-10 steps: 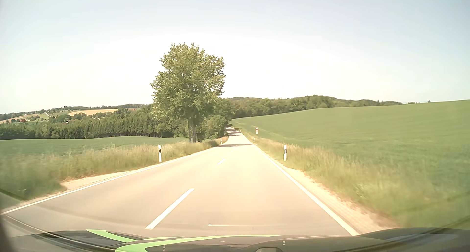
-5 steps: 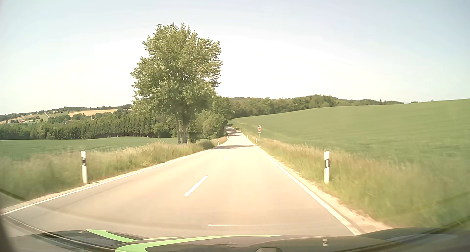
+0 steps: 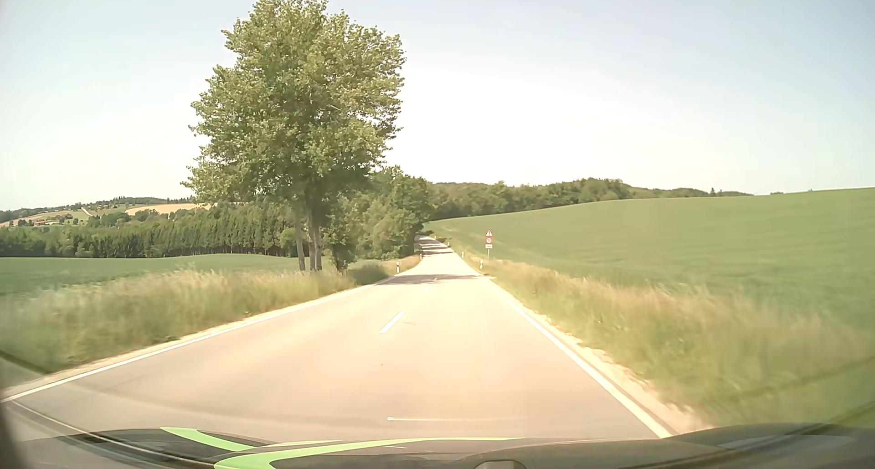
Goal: Follow the waypoints while adhering to traffic rules and regulations
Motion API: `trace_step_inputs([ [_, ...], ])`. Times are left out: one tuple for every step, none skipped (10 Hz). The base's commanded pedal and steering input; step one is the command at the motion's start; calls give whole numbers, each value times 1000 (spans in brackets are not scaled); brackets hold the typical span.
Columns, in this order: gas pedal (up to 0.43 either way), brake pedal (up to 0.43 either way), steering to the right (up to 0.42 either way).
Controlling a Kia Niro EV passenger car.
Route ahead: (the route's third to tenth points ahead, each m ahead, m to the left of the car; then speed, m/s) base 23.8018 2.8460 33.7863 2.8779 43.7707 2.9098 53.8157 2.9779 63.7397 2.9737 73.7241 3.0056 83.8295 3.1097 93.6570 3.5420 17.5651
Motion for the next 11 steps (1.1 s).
trace_step_inputs([
  [0, 262, 2],
  [0, 262, 2],
  [0, 262, 2],
  [0, 256, 2],
  [0, 134, 2],
  [0, 0, 2],
  [0, 0, 2],
  [0, 0, 2],
  [0, 0, 2],
  [0, 0, 2],
  [0, 0, 2],
])
